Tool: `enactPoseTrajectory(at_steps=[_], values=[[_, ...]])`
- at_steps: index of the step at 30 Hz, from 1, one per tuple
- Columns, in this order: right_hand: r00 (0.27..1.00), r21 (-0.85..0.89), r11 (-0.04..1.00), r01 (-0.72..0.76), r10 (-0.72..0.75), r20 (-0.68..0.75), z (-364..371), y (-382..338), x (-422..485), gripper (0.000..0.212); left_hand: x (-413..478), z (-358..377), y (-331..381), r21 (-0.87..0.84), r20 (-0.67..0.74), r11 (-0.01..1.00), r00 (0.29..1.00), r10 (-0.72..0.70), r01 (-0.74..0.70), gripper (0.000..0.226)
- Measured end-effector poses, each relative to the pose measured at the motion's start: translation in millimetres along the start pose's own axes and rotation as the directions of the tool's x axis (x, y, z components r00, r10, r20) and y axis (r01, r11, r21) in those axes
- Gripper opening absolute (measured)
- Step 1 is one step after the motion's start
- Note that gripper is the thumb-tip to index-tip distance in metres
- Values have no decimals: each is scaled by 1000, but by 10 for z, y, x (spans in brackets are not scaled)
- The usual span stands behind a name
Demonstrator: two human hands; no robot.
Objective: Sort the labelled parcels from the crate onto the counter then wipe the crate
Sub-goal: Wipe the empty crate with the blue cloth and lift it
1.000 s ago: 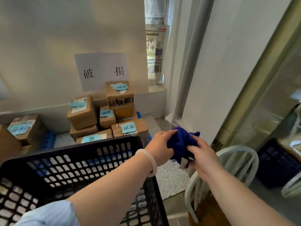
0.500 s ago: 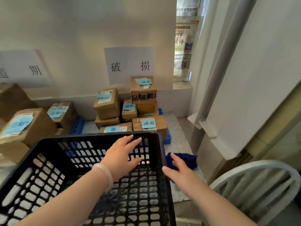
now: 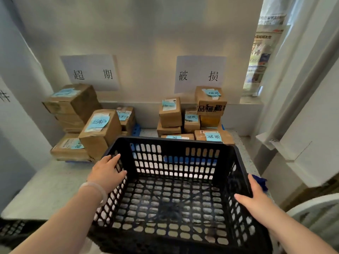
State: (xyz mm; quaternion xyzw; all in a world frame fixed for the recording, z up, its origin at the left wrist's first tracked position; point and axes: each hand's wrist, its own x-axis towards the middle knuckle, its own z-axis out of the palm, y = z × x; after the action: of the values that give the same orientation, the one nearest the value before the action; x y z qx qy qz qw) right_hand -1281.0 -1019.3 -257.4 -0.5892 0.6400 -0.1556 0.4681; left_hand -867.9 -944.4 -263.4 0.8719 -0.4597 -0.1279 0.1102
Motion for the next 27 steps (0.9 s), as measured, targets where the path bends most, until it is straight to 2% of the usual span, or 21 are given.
enactPoseTrajectory(at_steps=[3,5,7,10,17,21,27], values=[[993,-7,999,-40,39,-112,57,-62,-46,79,54,-63,-289,37,12,999,1000,-19,19,75],[981,0,998,-66,65,-185,110,-99,-80,75,72,-81,-423,3,76,1000,997,-19,19,78],[968,5,996,-90,89,-236,163,-92,-110,74,71,-85,-497,-135,169,991,986,12,11,82],[948,43,991,-124,131,-289,227,-105,-215,70,62,-110,-544,-334,206,943,976,75,-2,85],[923,210,963,-171,231,-306,299,258,-639,43,-206,-52,-603,-517,166,855,976,143,-38,77],[905,334,931,-148,264,-334,429,365,-1052,47,-451,-100,-535,-556,160,830,973,168,-51,71],[857,396,897,-197,353,-375,160,876,-1412,56,-878,-143,-190,-565,229,824,951,209,-45,68]])
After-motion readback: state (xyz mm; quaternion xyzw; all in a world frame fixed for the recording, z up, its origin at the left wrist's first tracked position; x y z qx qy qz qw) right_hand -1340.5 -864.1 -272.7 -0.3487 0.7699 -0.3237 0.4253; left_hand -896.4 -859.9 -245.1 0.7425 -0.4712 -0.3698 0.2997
